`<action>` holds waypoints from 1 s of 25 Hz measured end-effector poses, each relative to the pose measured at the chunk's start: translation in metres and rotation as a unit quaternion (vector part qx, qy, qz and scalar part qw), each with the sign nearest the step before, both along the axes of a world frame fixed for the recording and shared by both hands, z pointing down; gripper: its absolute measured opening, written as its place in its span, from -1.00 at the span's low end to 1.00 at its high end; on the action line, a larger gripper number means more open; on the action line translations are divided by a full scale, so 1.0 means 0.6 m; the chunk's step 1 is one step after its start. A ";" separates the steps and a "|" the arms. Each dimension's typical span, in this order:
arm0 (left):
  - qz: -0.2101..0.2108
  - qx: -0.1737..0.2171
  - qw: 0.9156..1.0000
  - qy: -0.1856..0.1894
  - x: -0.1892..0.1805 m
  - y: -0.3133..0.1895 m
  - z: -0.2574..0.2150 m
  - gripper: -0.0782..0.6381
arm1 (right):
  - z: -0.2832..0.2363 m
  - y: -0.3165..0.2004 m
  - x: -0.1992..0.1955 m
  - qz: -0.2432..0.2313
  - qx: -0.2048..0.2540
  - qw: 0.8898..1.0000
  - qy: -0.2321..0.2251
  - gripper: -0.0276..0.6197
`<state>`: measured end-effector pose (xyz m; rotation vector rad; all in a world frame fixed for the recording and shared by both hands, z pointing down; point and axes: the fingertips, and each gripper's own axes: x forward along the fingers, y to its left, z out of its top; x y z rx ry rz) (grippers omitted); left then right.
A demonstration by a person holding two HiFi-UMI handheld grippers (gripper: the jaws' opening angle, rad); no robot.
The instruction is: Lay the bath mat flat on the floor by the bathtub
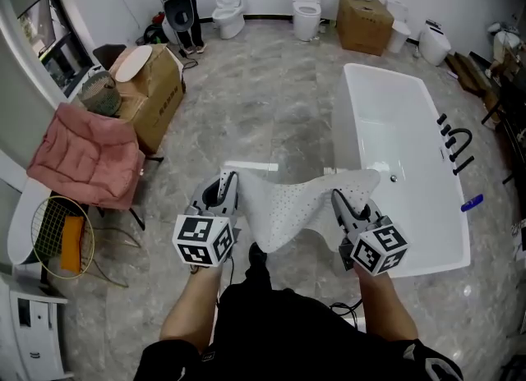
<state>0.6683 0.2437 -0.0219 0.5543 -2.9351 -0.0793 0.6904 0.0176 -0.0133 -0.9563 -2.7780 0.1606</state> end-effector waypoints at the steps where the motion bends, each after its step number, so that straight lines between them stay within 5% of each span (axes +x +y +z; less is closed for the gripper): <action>1: -0.001 0.002 1.000 0.000 -0.013 0.006 0.002 -0.72 | 0.003 0.003 -0.012 0.000 0.002 1.000 0.002 -0.82; 15: 0.019 0.015 1.000 0.016 -0.303 0.134 0.018 -0.72 | 0.026 0.130 -0.282 0.014 0.018 0.999 0.036 -0.82; 25: 0.018 0.028 0.999 0.024 -0.419 0.244 0.028 -0.72 | 0.033 0.233 -0.401 0.015 0.024 0.998 0.053 -0.82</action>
